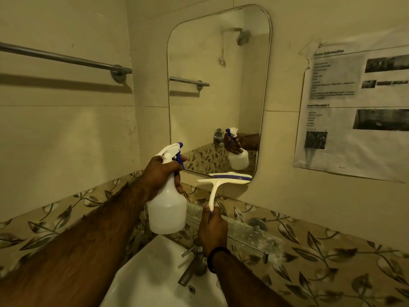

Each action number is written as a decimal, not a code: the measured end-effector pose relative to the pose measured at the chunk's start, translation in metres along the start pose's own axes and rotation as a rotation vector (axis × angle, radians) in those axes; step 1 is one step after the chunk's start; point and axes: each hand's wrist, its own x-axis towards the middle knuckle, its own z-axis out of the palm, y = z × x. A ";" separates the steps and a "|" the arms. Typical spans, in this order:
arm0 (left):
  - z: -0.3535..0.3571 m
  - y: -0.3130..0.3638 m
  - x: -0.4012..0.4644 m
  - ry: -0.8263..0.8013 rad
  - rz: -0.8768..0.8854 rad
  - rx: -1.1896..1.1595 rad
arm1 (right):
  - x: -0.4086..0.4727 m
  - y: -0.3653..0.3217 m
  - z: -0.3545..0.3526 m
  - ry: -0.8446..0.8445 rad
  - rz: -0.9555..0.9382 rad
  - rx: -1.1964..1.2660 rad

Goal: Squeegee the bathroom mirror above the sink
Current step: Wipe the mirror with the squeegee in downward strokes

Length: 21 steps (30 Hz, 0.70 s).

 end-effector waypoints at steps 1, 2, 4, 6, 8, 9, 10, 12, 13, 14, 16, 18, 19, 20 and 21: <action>0.000 0.001 0.000 -0.001 0.003 0.003 | 0.000 0.000 -0.001 0.001 -0.003 0.006; 0.001 0.001 -0.001 -0.002 0.004 0.001 | 0.000 -0.001 -0.003 0.005 -0.007 0.017; 0.002 0.001 -0.002 0.001 -0.007 -0.017 | 0.003 -0.005 -0.008 0.021 -0.031 0.043; 0.002 0.002 -0.003 0.002 -0.013 -0.028 | 0.011 -0.014 -0.014 0.031 -0.079 0.047; 0.002 0.003 -0.003 0.002 -0.008 -0.027 | 0.023 -0.029 -0.021 0.043 -0.146 0.040; 0.002 0.004 -0.002 0.004 -0.004 -0.025 | 0.032 -0.040 -0.026 0.050 -0.183 0.041; 0.002 0.005 -0.002 0.005 0.000 -0.021 | 0.041 -0.052 -0.031 0.057 -0.219 0.050; 0.002 0.008 0.000 0.007 0.004 -0.014 | 0.060 -0.083 -0.043 0.074 -0.297 0.064; 0.002 0.009 0.001 0.006 0.007 -0.013 | 0.071 -0.100 -0.049 0.088 -0.340 0.062; 0.003 0.010 0.002 0.004 0.010 -0.010 | 0.080 -0.117 -0.056 0.100 -0.381 0.064; 0.002 0.011 0.004 -0.001 0.020 0.001 | 0.100 -0.151 -0.067 0.123 -0.433 0.091; 0.001 0.011 0.007 -0.006 0.023 0.009 | 0.120 -0.180 -0.078 0.159 -0.467 0.080; 0.001 0.011 0.009 -0.007 0.022 0.014 | 0.129 -0.193 -0.083 0.180 -0.484 0.065; 0.000 0.010 0.010 -0.009 0.021 0.019 | 0.137 -0.206 -0.088 0.201 -0.501 0.059; -0.001 0.010 0.011 -0.010 0.020 0.021 | 0.144 -0.217 -0.092 0.223 -0.514 0.062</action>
